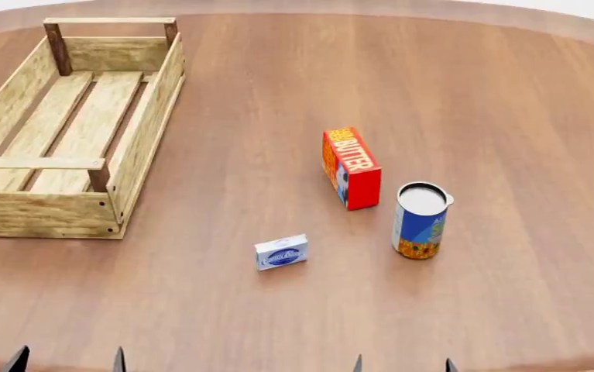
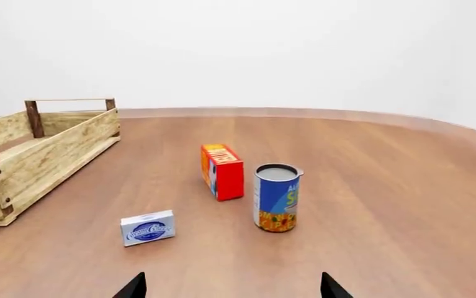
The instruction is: Pick up the cream cheese and put it in the tray.
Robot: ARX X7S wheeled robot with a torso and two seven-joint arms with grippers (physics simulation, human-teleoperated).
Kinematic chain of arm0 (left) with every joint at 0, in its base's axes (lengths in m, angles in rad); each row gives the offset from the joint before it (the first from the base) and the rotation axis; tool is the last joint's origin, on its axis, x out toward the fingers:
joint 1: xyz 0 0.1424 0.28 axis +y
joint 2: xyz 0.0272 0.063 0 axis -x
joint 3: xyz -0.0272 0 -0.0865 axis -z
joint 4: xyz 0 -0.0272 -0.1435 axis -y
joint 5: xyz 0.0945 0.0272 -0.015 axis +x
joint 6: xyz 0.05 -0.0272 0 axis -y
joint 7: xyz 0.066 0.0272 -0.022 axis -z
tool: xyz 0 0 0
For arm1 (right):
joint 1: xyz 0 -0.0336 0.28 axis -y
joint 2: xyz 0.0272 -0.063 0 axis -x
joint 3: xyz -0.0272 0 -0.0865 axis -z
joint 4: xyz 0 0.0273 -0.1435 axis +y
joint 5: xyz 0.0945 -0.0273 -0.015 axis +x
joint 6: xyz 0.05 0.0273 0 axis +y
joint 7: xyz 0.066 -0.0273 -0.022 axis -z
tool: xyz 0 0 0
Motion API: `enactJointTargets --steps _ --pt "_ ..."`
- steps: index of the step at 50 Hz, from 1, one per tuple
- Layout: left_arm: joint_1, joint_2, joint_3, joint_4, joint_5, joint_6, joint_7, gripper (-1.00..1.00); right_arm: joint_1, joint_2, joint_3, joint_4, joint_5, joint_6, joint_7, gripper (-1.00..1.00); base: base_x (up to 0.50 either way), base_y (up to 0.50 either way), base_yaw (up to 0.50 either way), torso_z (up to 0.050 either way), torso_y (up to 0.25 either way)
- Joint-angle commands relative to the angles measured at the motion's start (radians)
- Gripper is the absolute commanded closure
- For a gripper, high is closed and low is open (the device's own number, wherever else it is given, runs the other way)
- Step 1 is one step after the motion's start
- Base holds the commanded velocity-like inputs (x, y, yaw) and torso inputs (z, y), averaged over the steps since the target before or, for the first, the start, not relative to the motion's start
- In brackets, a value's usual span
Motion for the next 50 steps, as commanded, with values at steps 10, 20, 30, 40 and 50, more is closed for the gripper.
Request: enactJointTargets --steps 10,20,30,40,50 --pt "0.089 -0.033 0.015 0.144 -0.004 0.110 -0.064 -1.00 -0.072 0.037 -0.023 -0.130 0.006 -0.077 0.060 -1.00 0.00 0.00 0.00 0.000 0.000" --pt "0.195 -0.058 0.007 0.320 -0.026 0.155 -0.084 -1.00 -0.149 0.056 -0.031 -0.264 0.017 -0.106 0.074 -1.00 0.00 0.00 0.00 0.000 0.000" --pt "0.286 -0.073 0.014 0.431 -0.018 0.233 -0.102 -1.00 -0.217 0.070 -0.033 -0.368 -0.015 -0.156 0.116 -1.00 0.00 0.00 0.00 0.000 0.000" --pt "0.357 -0.082 0.022 0.489 0.008 0.325 -0.118 -1.00 -0.279 0.085 -0.037 -0.442 -0.036 -0.221 0.141 -1.00 0.00 0.00 0.00 0.000 0.000" --pt "0.378 -0.091 0.026 0.499 0.008 0.369 -0.130 -1.00 -0.296 0.094 -0.044 -0.453 -0.056 -0.259 0.160 -1.00 0.00 0.00 0.00 0.000 0.000"
